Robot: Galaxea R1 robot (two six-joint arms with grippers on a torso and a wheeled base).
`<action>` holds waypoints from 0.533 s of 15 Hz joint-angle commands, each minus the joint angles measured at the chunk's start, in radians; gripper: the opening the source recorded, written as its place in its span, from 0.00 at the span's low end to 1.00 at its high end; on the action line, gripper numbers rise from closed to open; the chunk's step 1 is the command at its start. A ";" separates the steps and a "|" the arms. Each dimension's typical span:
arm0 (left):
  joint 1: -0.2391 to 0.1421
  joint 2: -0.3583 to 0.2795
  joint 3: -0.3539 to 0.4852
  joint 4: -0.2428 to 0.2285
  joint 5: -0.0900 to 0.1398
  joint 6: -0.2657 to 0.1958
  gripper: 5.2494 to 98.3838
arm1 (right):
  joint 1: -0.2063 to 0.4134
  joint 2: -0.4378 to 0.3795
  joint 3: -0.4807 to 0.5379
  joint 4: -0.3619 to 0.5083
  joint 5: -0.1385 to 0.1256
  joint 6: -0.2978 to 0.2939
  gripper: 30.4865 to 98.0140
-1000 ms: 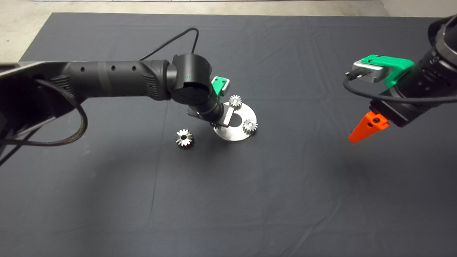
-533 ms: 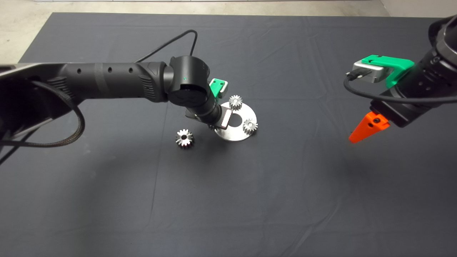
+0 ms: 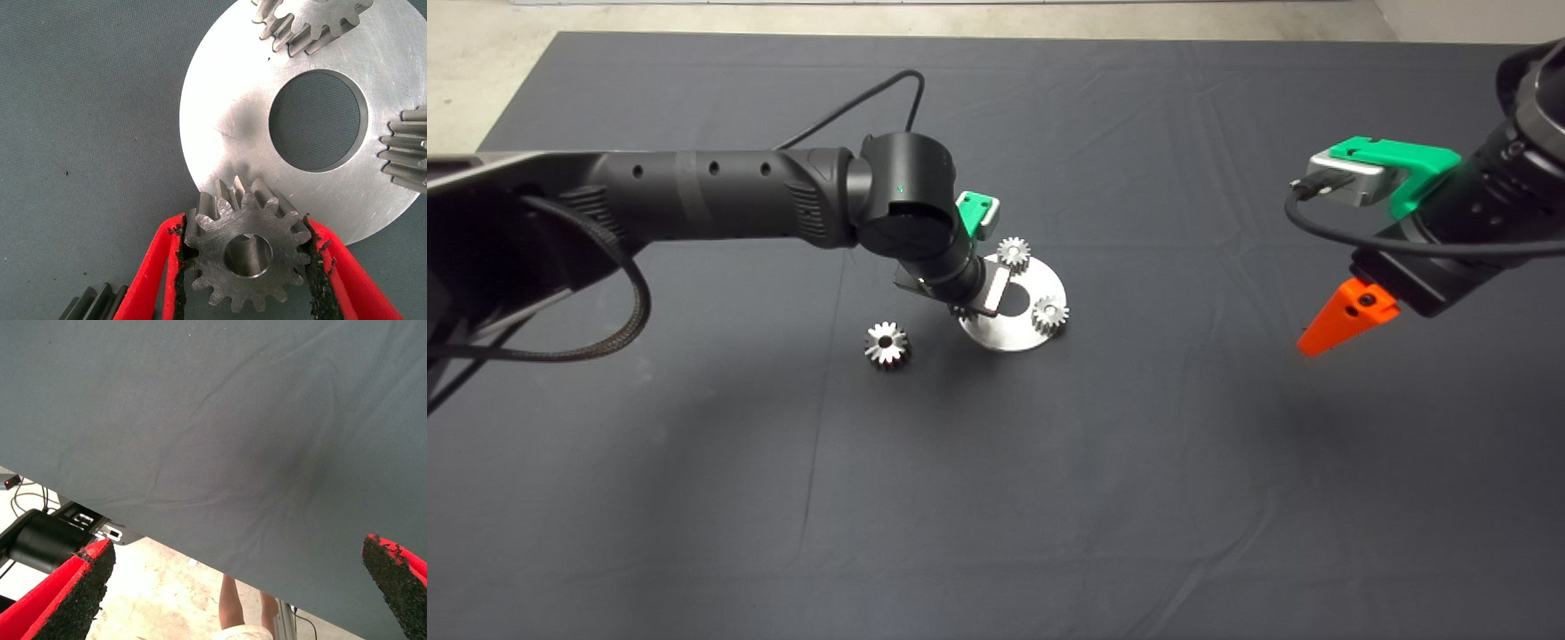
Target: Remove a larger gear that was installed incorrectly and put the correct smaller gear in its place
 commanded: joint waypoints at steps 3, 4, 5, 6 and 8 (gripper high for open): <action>-0.003 0.004 -0.012 0.006 0.003 -0.003 0.32 | 0.026 -0.004 0.001 0.034 -0.116 0.002 1.00; -0.003 0.003 -0.012 0.006 0.003 -0.003 0.32 | 0.026 -0.004 0.001 0.034 -0.116 0.002 1.00; -0.003 0.001 -0.012 0.006 0.003 -0.003 0.32 | 0.026 -0.004 0.001 0.034 -0.116 0.002 1.00; -0.003 0.001 -0.012 0.006 0.003 -0.003 0.32 | 0.024 -0.004 0.001 0.034 -0.116 0.002 1.00; -0.003 0.001 -0.010 0.006 0.003 -0.006 0.32 | 0.026 -0.003 0.000 0.034 -0.116 0.002 1.00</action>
